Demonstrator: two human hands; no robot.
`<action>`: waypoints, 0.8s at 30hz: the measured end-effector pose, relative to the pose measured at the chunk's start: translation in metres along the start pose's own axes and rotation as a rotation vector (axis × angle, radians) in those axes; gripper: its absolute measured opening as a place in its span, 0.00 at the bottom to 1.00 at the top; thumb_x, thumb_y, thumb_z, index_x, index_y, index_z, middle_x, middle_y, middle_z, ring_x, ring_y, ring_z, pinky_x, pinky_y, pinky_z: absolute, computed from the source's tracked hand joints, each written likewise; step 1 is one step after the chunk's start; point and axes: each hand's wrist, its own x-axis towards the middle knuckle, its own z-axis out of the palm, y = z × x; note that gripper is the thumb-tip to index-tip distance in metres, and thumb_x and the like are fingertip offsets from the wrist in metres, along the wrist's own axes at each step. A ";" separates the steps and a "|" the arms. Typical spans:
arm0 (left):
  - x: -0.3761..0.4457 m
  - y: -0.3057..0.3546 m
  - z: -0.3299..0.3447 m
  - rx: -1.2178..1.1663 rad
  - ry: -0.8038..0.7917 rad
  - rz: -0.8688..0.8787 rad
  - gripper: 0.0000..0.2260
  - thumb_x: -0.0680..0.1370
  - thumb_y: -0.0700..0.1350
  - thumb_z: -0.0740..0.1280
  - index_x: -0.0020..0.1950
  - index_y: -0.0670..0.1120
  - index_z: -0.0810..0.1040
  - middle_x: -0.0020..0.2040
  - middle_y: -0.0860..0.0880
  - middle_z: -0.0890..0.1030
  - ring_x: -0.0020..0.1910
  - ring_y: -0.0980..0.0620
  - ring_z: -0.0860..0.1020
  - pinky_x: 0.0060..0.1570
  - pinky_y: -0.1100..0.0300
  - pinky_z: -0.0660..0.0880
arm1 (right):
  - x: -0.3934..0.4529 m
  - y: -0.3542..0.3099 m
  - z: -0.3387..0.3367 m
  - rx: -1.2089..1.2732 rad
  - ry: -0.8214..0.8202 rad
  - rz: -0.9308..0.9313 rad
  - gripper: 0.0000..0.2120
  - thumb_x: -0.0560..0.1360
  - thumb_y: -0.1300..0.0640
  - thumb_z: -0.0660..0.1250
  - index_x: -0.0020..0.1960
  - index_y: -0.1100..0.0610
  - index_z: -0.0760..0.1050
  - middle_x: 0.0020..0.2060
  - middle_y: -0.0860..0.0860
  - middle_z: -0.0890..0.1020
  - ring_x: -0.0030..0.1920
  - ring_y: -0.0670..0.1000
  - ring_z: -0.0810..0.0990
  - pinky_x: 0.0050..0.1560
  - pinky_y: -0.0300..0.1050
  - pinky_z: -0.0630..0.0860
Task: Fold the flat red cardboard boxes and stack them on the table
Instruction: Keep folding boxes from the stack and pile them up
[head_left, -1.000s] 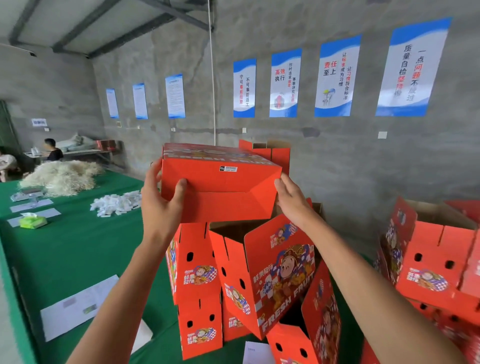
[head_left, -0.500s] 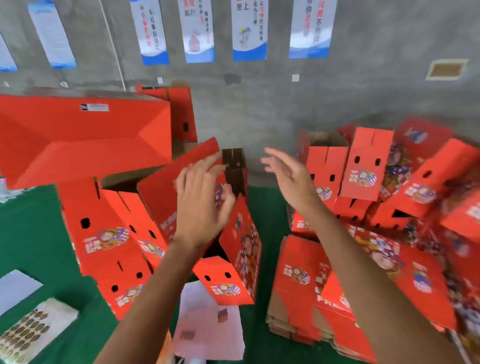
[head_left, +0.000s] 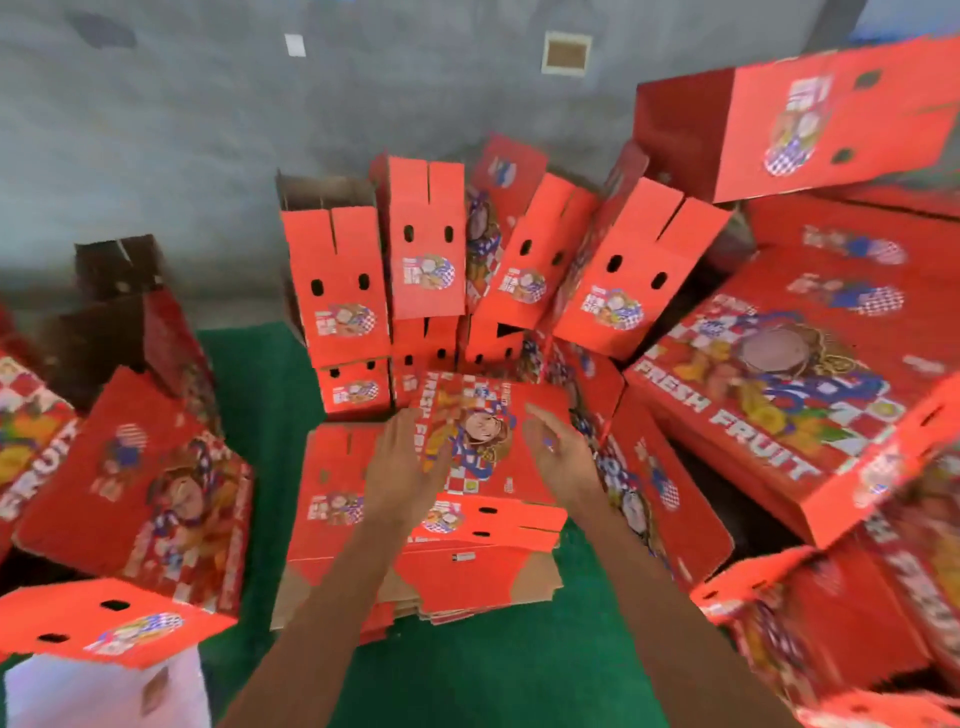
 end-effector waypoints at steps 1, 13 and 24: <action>0.004 0.002 0.016 -0.053 -0.043 -0.056 0.27 0.82 0.54 0.68 0.79 0.48 0.67 0.74 0.44 0.71 0.74 0.43 0.69 0.71 0.46 0.69 | 0.002 0.021 -0.009 -0.086 0.039 0.052 0.18 0.84 0.47 0.63 0.72 0.52 0.77 0.65 0.47 0.82 0.65 0.48 0.80 0.66 0.49 0.75; 0.016 -0.044 0.047 -0.089 -0.142 -0.598 0.26 0.78 0.63 0.69 0.64 0.43 0.78 0.49 0.46 0.84 0.45 0.46 0.84 0.50 0.43 0.83 | -0.016 0.095 0.004 0.215 -0.010 0.496 0.22 0.84 0.45 0.64 0.74 0.52 0.70 0.64 0.51 0.81 0.50 0.43 0.80 0.53 0.40 0.74; -0.010 0.050 -0.136 -0.385 0.311 -0.287 0.14 0.76 0.62 0.73 0.50 0.52 0.84 0.41 0.55 0.86 0.39 0.57 0.84 0.39 0.57 0.81 | -0.017 -0.124 -0.045 0.642 0.260 0.122 0.10 0.76 0.49 0.70 0.56 0.42 0.85 0.50 0.43 0.88 0.53 0.48 0.86 0.55 0.52 0.83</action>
